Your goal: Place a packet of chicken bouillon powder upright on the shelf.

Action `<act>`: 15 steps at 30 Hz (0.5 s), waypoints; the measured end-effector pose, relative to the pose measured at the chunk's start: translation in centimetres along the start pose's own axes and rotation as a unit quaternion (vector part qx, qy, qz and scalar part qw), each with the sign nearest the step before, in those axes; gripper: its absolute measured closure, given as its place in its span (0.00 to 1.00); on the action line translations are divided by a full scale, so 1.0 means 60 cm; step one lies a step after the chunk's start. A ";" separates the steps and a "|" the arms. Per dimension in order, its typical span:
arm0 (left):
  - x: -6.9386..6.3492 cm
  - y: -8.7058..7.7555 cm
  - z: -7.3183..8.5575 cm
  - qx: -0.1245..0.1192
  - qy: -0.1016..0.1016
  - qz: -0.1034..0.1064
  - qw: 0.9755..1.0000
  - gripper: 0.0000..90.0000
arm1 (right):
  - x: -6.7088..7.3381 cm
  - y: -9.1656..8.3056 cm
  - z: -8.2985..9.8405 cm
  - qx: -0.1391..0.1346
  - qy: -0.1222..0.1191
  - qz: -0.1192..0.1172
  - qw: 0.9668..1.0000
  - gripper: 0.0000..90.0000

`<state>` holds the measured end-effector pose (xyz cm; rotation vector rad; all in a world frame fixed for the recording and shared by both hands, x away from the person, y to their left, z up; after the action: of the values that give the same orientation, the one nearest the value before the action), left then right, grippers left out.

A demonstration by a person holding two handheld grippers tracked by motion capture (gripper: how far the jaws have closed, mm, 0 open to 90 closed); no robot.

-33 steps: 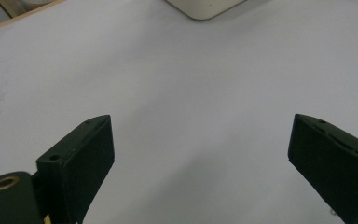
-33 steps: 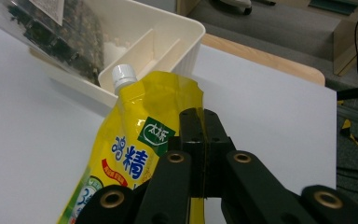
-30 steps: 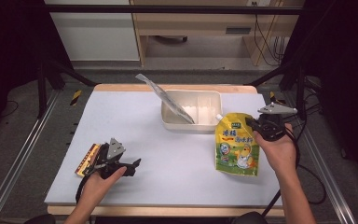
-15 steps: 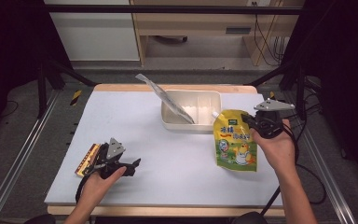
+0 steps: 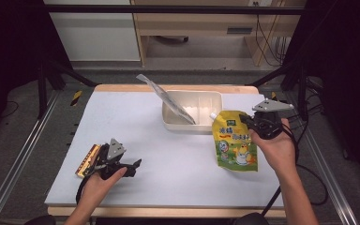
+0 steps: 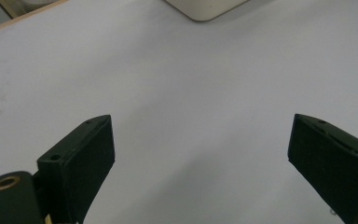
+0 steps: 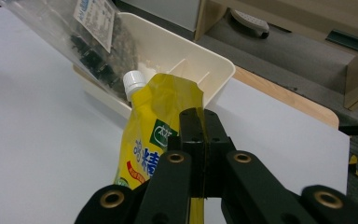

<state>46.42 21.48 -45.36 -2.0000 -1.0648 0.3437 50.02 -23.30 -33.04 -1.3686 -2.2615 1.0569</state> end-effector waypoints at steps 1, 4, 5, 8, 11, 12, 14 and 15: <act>0.000 0.000 0.000 0.000 0.000 0.000 1.000 0.08 | 0.002 -0.001 -0.001 -0.002 -0.004 -0.001 1.000 1.00; 0.000 -0.001 0.000 -0.001 0.001 0.002 1.000 0.08 | 0.012 -0.006 -0.002 -0.008 -0.013 -0.008 1.000 1.00; -0.001 -0.001 -0.001 0.000 0.002 0.002 1.000 0.08 | 0.016 -0.008 -0.002 -0.010 -0.017 -0.010 1.000 1.00; -0.002 -0.002 -0.002 0.000 0.004 0.006 1.000 0.08 | 0.028 -0.016 -0.002 -0.016 -0.033 -0.015 0.999 1.00; -0.002 -0.007 -0.004 -0.002 0.008 0.012 1.000 0.09 | 0.041 -0.024 -0.004 -0.021 -0.049 -0.025 0.998 1.00; -0.003 -0.008 -0.005 -0.003 0.010 0.015 1.000 0.09 | 0.046 -0.025 -0.005 -0.022 -0.055 -0.028 0.998 1.00; -0.004 -0.010 -0.007 -0.006 0.013 0.021 1.000 0.09 | 0.056 -0.028 -0.007 -0.024 -0.068 -0.031 0.997 1.00; -0.005 -0.012 -0.008 -0.007 0.014 0.022 1.000 0.09 | 0.060 -0.029 -0.008 -0.026 -0.073 -0.033 0.996 1.00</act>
<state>46.12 21.21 -44.58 -2.0374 -1.0085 0.3321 47.37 -20.48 -31.89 -1.2631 -2.4361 1.1173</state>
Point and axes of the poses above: each handheld gripper's, and its own axes: y roughly forward along the jaws, z roughly out of its underside, x roughly to its left, the point moved 1 cm from there along y, roughly forward along the jaws, and after that the axes turned 14 degrees about x, right-handed, at the moved point
